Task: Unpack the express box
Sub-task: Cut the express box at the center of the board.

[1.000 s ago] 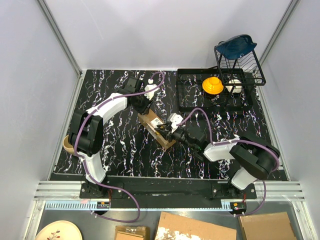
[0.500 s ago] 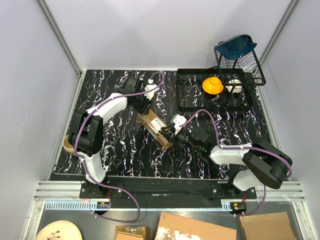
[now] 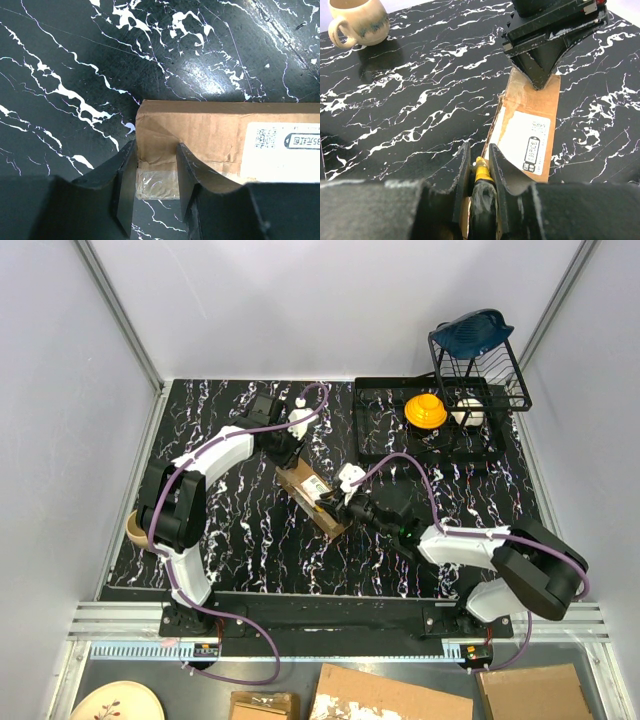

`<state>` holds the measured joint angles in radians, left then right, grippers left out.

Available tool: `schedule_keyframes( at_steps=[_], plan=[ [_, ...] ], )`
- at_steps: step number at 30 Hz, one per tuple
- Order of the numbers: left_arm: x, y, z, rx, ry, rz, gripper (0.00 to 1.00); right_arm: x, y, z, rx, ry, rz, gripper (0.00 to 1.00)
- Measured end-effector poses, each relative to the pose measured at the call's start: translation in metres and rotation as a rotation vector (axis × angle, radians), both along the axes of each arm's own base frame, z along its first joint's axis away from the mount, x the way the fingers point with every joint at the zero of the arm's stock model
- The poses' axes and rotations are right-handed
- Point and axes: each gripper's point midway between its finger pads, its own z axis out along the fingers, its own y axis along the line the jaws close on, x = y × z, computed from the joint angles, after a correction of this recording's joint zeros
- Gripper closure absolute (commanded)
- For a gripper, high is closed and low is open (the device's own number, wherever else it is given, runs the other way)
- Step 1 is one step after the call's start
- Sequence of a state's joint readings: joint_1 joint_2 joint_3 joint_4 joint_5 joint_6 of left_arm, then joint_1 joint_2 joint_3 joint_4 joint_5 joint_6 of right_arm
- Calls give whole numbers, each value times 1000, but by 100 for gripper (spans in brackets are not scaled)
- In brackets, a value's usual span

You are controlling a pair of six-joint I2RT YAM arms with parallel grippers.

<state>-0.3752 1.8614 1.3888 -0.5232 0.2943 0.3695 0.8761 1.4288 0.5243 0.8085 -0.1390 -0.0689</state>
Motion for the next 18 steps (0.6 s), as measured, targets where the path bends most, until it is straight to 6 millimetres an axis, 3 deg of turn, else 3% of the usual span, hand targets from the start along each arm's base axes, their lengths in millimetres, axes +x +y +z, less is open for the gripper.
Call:
schedule_keyframes(
  at_steps=[11, 18],
  plan=[
    [0, 0, -1, -16, 8, -2, 64, -3, -9, -5, -22, 85, -39, 100],
    [2, -1, 0, -25, 3, -3, 64, 2, 1, -7, -39, 127, -33, 100]
  ],
)
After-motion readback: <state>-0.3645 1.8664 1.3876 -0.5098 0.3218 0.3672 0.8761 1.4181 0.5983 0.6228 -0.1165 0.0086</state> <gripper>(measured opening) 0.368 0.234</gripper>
